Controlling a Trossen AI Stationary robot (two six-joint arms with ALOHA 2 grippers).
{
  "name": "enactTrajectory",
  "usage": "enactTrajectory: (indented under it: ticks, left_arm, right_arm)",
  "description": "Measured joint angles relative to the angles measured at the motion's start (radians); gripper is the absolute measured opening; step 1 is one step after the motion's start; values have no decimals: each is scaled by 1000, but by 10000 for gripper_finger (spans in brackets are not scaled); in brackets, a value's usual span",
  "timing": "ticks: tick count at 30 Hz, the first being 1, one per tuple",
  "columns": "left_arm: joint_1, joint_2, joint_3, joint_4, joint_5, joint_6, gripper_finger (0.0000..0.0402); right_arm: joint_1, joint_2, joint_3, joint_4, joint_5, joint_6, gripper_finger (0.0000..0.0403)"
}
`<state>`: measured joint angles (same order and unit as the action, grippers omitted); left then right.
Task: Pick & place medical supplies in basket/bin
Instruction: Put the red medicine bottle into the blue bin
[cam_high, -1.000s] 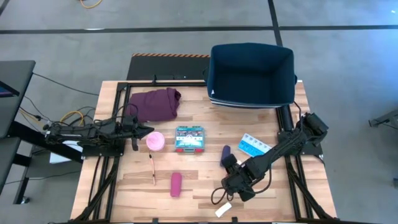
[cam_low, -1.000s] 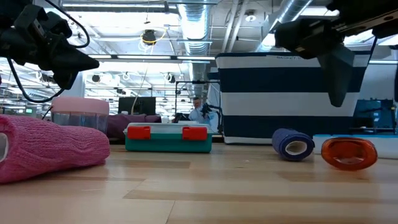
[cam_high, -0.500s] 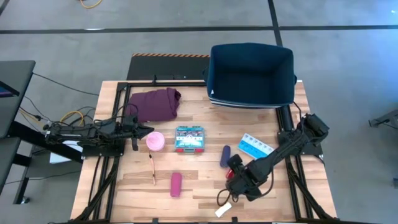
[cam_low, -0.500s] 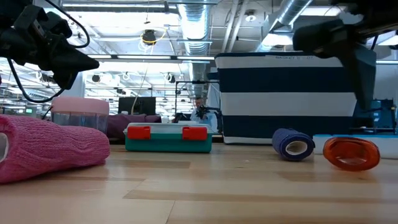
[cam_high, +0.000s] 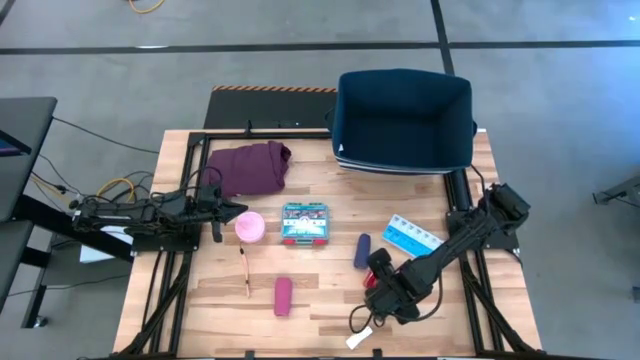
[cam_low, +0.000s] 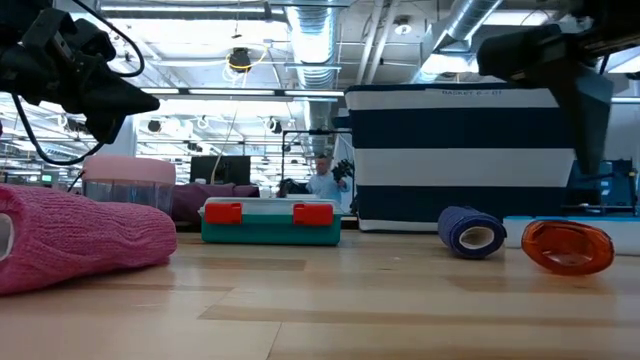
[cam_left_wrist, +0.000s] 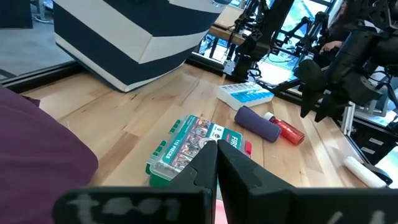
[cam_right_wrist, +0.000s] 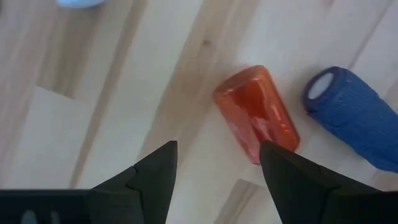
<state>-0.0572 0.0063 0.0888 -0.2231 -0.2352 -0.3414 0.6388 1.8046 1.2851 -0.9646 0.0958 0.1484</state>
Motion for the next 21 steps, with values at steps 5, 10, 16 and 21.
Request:
enactTrajectory:
  ticks: [5,10,16,21]
  left_arm:
    - [0,0,0,0,0,8,0]
    - [0,0,-1,-1,0,8,0]
    - [0,0,-1,-1,0,1,0]
    - [0,0,-1,-1,0,0,0]
  right_arm:
    - [1,0,0,25,29,1,224]
    - [0,0,0,65,70,0,224]
    - [3,0,0,114,81,-34,227]
    - [3,0,0,100,81,1,243]
